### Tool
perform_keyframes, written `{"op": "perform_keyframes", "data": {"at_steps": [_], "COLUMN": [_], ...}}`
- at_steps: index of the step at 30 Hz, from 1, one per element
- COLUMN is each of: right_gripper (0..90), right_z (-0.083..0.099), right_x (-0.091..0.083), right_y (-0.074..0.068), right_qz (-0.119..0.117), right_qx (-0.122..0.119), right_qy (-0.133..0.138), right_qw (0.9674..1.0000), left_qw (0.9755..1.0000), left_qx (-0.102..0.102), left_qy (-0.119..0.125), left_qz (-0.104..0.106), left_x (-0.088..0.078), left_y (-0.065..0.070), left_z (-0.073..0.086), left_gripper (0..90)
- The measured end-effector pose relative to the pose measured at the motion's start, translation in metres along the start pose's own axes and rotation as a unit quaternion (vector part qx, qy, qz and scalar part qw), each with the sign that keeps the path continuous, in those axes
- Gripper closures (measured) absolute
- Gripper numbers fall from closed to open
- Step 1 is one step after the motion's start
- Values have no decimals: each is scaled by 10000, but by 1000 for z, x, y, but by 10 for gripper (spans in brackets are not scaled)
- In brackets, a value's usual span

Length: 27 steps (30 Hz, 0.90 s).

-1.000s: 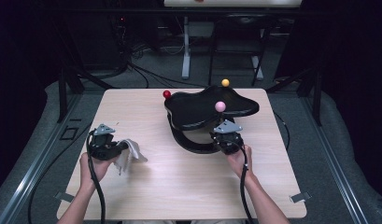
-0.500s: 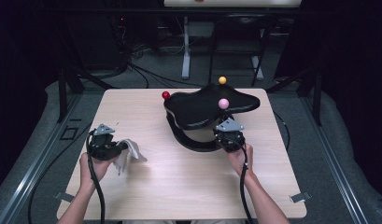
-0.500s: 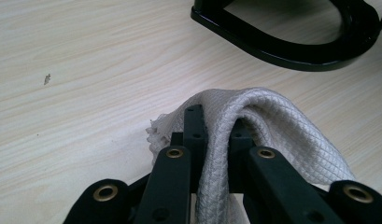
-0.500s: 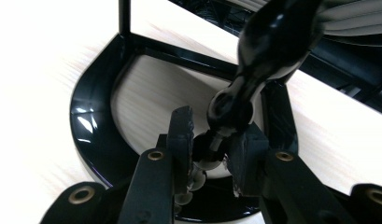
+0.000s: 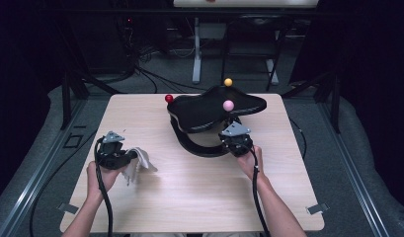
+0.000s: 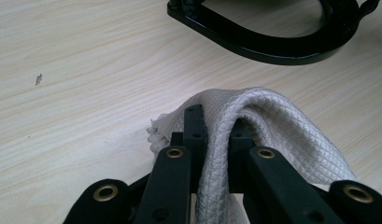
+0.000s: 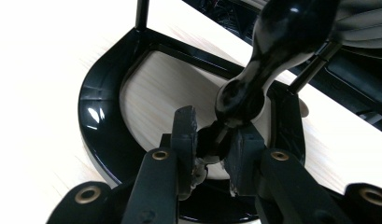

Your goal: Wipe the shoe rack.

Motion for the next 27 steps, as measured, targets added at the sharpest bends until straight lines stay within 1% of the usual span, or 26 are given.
{"op": "perform_keyframes", "data": {"at_steps": [1, 3, 4, 5, 6, 7, 8, 9, 10, 11, 12, 14, 18, 19, 20, 21, 24, 27], "right_gripper": [748, 740, 714, 672, 647, 665, 685, 716, 739, 744, 748, 751, 752, 753, 752, 753, 754, 755], "right_z": [-1, -1, -1, -2, -4, -5, -5, -5, -3, -2, -2, -3, -3, -3, -4, -4, -2, -2], "right_x": [0, 0, -2, -4, -7, -11, -11, -12, -14, -14, -16, -16, -17, -18, -18, -19, -20, -20], "right_y": [-1, -2, -2, -2, -3, -2, -1, -1, 0, -1, -1, -2, -3, -4, -5, -5, -6, -6], "right_qz": [7, 67, 92, 122, 94, 169, 164, 139, 173, 182, 176, 189, 145, 153, 110, 89, 86, 42], "right_qx": [14, 129, 165, 265, 380, 496, 599, 736, 835, 870, 804, 718, 707, 681, 642, 644, 662, 604], "right_qy": [-16, -46, -55, 0, 43, 48, 44, 29, -9, 5, -49, -68, -65, -93, -73, -81, -46, -16], "right_qw": [10000, 9999, 9998, 9996, 9992, 9986, 9981, 9972, 9964, 9960, 9966, 9972, 9974, 9975, 9978, 9978, 9978, 9982], "left_qw": [10000, 10000, 10000, 10000, 10000, 10000, 10000, 10000, 10000, 10000, 10000, 10000, 10000, 10000, 9999, 9998, 9998, 9996], "left_qx": [-12, -68, -67, -73, -61, -9, -32, -76, -93, -72, -44, -13, -24, 30, 77, 150, 173, 234], "left_qy": [-8, -16, -30, -11, -12, -19, -39, 12, 25, 8, -15, -21, -5, -41, -71, -91, -69, -96], "left_qz": [2, 11, 16, 20, 29, 5, -2, -10, -13, -22, -25, -33, -48, -29, -22, -56, -84, -81], "left_x": [0, 2, 3, 2, 2, 2, 2, 3, 4, 4, 5, 6, 12, 13, 14, 15, 18, 21], "left_y": [-1, -4, -5, -5, -4, -6, -8, -9, -10, -10, -9, -9, -11, -10, -8, -8, -7, -7], "left_z": [0, 0, 0, -1, -2, -3, -4, -6, -7, -8, -8, -12, -23, -26, -29, -33, -42, -49], "left_gripper": [829, 830, 830, 830, 830, 831, 831, 832, 832, 832, 832, 832, 832, 832, 832, 832, 831, 831]}}
Point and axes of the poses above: each handheld gripper's, and its own axes: x roughly forward along the jaws, z roughly out of its underside, y roughly to its right, the point moved 8 cm from there along x, roughly forward along the jaws, and after that the axes turned 13 degrees about z, right-handed, at the moved point
